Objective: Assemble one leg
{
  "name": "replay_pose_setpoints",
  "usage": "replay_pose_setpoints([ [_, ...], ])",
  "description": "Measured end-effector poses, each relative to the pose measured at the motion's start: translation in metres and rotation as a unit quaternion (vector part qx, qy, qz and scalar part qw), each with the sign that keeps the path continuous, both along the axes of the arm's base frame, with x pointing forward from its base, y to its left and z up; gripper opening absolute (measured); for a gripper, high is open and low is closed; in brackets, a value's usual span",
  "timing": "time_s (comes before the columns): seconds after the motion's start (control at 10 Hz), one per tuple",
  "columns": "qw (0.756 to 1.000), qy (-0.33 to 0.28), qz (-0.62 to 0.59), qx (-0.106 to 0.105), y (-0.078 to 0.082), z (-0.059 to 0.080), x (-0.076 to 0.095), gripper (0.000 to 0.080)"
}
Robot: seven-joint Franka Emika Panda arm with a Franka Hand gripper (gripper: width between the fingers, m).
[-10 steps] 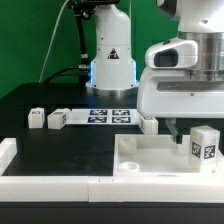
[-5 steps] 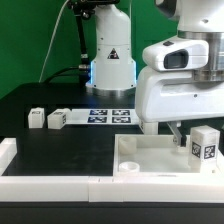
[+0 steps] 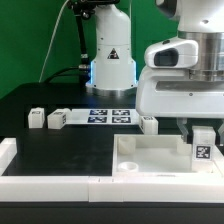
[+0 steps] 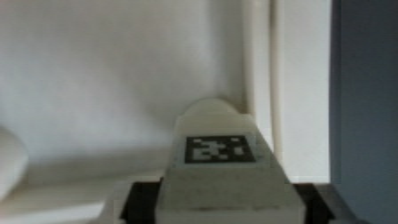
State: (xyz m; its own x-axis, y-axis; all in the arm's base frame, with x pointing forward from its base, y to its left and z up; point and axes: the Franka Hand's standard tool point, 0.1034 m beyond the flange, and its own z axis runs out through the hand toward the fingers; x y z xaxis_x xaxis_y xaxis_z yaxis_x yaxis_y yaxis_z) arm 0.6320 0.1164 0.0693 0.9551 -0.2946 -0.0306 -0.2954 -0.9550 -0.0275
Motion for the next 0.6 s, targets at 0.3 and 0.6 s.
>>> replay_pose_setpoints([
  [0.3,0.988,0.004,-0.154,-0.009,-0.016,0.0,0.001,0.029],
  [0.6,0.967,0.01,-0.255,-0.022,-0.033,0.001,-0.001,0.0295],
])
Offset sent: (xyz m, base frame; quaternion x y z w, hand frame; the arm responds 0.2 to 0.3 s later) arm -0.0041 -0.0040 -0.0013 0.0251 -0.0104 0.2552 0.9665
